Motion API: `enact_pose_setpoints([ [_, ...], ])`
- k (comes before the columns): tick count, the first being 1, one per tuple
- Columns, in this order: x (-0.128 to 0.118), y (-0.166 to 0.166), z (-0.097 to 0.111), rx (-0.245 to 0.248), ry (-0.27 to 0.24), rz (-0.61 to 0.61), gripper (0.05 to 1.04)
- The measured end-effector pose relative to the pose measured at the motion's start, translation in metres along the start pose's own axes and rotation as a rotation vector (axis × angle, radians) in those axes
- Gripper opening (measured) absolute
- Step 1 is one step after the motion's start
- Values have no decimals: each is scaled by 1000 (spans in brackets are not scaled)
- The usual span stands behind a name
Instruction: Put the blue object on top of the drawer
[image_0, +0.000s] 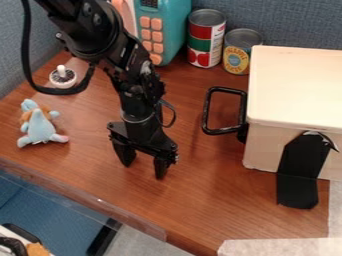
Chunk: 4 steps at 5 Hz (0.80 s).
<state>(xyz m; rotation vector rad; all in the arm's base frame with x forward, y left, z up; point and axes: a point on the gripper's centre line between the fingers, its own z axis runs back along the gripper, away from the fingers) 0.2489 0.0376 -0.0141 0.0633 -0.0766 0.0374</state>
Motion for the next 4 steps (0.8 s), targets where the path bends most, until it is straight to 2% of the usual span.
enact_pose_setpoints([
  [1, 2, 0, 1, -2, 0, 1, 999],
  [2, 1, 14, 15, -17, -10, 2, 999],
  [4, -4, 65, 74, -5, -130, 48, 999],
])
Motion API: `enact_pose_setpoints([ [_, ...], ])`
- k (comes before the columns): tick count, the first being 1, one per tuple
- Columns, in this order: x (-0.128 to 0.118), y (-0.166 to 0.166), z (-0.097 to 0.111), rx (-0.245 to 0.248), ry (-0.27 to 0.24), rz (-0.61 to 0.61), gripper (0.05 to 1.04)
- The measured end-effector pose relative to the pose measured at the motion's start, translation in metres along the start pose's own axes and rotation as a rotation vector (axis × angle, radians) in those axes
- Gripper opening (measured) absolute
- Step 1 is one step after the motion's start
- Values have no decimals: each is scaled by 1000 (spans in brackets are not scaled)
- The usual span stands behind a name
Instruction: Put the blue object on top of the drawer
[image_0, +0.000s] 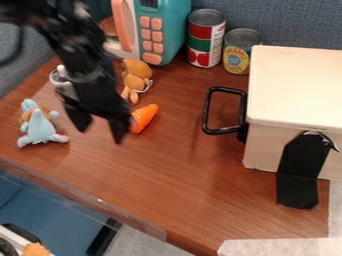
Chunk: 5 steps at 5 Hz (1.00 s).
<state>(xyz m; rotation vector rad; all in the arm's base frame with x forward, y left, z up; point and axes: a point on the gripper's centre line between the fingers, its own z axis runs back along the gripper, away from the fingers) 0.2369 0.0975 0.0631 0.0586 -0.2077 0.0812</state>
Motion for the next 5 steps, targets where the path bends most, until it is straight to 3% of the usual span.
enact_pose_setpoints([
  [1, 0, 34, 12, 11, -32, 27, 999],
  [2, 0, 81, 6, 56, -18, 84, 999],
  [3, 0, 111, -8, 106, 13, 109, 999],
  [5, -12, 125, -40, 134, 107, 100, 999],
])
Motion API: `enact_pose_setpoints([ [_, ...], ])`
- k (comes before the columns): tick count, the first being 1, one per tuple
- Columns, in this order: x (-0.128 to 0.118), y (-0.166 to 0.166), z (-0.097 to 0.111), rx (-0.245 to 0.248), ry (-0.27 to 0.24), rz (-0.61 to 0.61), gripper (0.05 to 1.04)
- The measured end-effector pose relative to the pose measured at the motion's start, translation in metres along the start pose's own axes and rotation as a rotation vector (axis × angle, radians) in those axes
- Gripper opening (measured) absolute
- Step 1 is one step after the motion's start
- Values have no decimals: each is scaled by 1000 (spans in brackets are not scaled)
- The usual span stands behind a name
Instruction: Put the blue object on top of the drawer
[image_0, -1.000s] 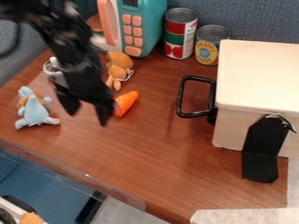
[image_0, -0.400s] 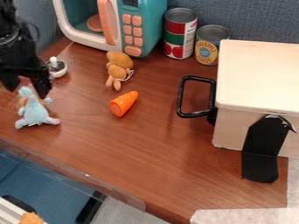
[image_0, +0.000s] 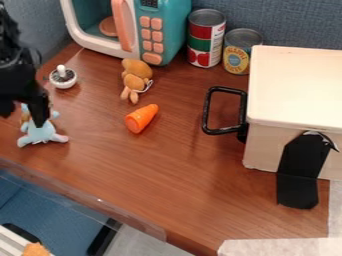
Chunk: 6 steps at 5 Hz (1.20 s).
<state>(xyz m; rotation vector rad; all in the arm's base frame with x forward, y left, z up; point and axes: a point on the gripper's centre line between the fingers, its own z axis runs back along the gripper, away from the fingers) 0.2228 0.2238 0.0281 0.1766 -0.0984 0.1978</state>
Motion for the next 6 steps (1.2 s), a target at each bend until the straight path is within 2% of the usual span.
enact_pose_setpoints([
  [1, -2, -3, -9, -12, 19, 16, 950],
  [3, -1, -8, -8, -16, 26, 23, 383],
  [4, 11, -25, 12, -38, -17, 9, 214],
  [5, 22, -47, 47, -58, -76, -6, 127],
  [6, 34, -92, 80, -116, -103, -78, 96],
])
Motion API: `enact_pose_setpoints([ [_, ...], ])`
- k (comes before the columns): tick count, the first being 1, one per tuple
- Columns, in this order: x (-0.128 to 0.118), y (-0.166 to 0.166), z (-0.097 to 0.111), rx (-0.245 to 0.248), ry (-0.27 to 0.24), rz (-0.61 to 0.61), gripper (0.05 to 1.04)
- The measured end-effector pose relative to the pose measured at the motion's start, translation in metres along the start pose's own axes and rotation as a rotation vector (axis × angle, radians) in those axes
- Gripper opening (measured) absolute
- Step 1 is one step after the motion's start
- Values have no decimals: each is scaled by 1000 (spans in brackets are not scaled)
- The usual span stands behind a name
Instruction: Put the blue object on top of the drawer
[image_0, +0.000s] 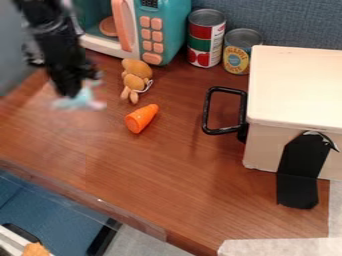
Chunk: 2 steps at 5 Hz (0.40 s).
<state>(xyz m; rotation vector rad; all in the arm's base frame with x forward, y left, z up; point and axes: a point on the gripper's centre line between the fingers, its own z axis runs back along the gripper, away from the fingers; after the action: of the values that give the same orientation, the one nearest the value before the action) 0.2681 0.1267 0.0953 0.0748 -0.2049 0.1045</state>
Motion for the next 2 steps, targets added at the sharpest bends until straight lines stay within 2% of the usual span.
enact_pose_setpoints([
  [2, 41, -98, 48, -156, -44, -212, 95],
])
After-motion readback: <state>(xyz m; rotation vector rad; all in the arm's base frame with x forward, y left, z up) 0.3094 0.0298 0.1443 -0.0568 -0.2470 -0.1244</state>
